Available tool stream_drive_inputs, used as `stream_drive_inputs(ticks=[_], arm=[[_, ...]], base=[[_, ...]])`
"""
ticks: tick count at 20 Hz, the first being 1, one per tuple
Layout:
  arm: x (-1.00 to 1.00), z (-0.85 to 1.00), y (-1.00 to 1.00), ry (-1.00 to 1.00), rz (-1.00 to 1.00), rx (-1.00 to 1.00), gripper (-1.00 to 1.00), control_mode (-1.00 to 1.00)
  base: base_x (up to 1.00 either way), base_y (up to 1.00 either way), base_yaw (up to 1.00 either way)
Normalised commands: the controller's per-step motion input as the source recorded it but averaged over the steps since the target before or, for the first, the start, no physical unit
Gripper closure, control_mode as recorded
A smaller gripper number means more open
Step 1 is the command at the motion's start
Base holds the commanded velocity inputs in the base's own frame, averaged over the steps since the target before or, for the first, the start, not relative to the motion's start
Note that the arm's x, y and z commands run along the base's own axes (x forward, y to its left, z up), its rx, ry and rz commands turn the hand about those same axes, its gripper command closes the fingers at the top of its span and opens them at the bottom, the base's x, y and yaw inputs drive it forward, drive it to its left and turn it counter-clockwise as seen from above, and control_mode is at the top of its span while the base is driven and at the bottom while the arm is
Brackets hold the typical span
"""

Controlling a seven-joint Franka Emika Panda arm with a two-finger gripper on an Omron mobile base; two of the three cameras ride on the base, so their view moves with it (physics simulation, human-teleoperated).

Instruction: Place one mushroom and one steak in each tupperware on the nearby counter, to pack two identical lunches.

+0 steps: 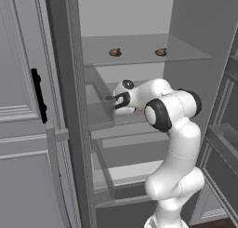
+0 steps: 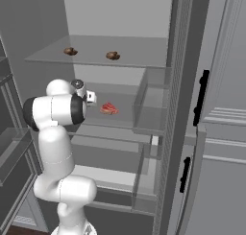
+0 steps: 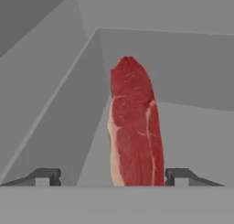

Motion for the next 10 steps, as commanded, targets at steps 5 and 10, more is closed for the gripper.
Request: stream_drive_inputs(ticks=[5, 10], arm=[[-0.11, -0.32, 0.0, -0.09, 0.0, 0.0, -1.0, -1.0], [-0.01, -0.09, 0.0, 0.0, 0.0, 0.02, -1.0, -1.0]], base=[[0.0, 0.0, 0.0], [0.0, 0.0, 0.0]])
